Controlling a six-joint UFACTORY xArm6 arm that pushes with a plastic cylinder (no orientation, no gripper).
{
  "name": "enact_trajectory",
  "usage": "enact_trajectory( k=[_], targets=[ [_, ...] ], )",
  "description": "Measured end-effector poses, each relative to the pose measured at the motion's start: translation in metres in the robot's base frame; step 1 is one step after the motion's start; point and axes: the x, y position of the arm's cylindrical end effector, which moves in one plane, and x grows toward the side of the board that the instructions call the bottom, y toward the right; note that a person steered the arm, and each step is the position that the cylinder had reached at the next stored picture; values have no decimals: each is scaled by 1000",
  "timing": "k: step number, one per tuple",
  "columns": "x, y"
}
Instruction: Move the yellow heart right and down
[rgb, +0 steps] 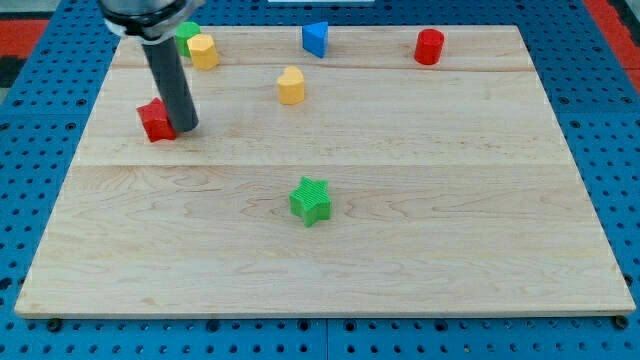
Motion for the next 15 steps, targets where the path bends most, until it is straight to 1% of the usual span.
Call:
enact_trajectory(
  k=[2,3,4,5,8,9,10,11,12,13,14,15],
  targets=[
    [1,-2],
    [-14,19],
    [-27,22],
    [-65,46],
    [-82,127],
    [-82,193],
    [-58,226],
    [-40,229],
    [-60,216],
    [-71,188],
    [-66,146],
    [-39,187]
  ],
)
